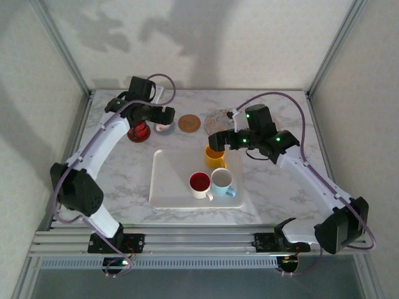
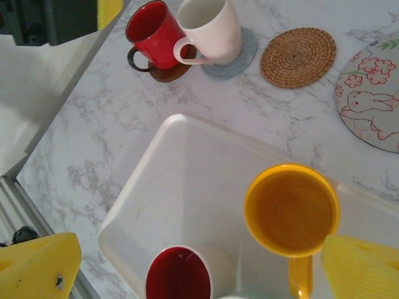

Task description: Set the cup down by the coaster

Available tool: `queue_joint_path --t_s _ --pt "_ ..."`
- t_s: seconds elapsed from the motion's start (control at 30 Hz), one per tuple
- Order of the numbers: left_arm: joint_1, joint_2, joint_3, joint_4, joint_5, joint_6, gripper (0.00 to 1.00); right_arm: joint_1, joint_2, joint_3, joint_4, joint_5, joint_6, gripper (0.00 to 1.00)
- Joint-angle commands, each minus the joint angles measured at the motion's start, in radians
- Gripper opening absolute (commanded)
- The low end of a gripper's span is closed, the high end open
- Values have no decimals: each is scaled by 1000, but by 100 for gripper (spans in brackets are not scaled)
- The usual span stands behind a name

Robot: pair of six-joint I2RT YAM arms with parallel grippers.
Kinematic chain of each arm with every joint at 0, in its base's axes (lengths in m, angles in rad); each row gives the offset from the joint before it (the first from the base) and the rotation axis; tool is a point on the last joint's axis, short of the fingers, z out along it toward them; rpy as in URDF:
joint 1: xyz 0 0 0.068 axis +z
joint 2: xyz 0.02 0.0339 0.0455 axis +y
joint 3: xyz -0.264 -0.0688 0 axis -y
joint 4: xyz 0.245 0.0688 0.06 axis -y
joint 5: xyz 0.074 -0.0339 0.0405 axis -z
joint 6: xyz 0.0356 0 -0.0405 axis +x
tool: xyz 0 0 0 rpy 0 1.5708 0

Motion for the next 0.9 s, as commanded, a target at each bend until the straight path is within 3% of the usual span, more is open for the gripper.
queue_joint_path --t_s 0.0,0.23,0.57,0.73,0.87 --pt "-29 -84 -52 -11 24 15 100 10 -57 -24 -112 23 -19 99" --pt "-52 -257 -198 38 77 16 100 12 -157 -57 -256 29 -19 99" --pt "-69 -509 -456 105 239 65 100 28 -222 -126 -444 84 16 97" --pt "-86 -595 -566 163 312 55 100 48 -228 -178 -503 159 71 97" --pt "-106 -637 -652 209 363 59 100 62 -248 -243 -485 139 101 95"
